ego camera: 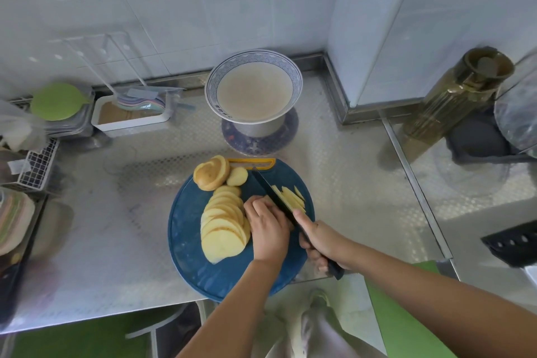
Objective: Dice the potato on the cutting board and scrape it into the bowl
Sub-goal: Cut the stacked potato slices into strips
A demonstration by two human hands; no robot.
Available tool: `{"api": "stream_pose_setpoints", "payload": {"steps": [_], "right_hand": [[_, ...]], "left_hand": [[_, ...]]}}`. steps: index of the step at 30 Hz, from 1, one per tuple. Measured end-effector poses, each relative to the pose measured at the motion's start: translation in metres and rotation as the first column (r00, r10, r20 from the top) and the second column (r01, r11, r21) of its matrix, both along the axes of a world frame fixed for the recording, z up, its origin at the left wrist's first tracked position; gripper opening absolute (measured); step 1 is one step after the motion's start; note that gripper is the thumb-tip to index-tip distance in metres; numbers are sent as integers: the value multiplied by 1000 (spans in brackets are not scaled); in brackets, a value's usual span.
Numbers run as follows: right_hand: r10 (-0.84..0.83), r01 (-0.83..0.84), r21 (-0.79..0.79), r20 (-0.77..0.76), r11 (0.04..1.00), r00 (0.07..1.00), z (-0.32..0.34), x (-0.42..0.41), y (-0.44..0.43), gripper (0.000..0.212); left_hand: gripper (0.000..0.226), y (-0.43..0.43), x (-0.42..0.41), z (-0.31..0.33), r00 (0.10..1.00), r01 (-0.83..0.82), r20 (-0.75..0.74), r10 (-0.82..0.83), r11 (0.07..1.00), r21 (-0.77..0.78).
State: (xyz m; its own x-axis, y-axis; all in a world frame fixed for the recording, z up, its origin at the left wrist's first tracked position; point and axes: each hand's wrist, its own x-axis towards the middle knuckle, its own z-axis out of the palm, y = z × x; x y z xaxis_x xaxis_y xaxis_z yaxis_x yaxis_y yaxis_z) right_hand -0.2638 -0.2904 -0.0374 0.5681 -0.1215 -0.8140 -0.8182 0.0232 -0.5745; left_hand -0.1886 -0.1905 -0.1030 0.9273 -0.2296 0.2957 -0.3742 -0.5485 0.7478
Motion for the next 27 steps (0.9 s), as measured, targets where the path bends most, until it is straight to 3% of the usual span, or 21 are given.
{"api": "stream_pose_setpoints", "payload": {"steps": [18,27], "right_hand": [[35,-40,98,54,994,998,21,-11,-11,68],[40,-46,75,77,996,996,24,-17,-4,68]], "left_hand": [[7,-1,-1,2,999,-8,-43,8,1000,1],[16,-1,0,2,997,-28,-74,27,999,-24]]}}
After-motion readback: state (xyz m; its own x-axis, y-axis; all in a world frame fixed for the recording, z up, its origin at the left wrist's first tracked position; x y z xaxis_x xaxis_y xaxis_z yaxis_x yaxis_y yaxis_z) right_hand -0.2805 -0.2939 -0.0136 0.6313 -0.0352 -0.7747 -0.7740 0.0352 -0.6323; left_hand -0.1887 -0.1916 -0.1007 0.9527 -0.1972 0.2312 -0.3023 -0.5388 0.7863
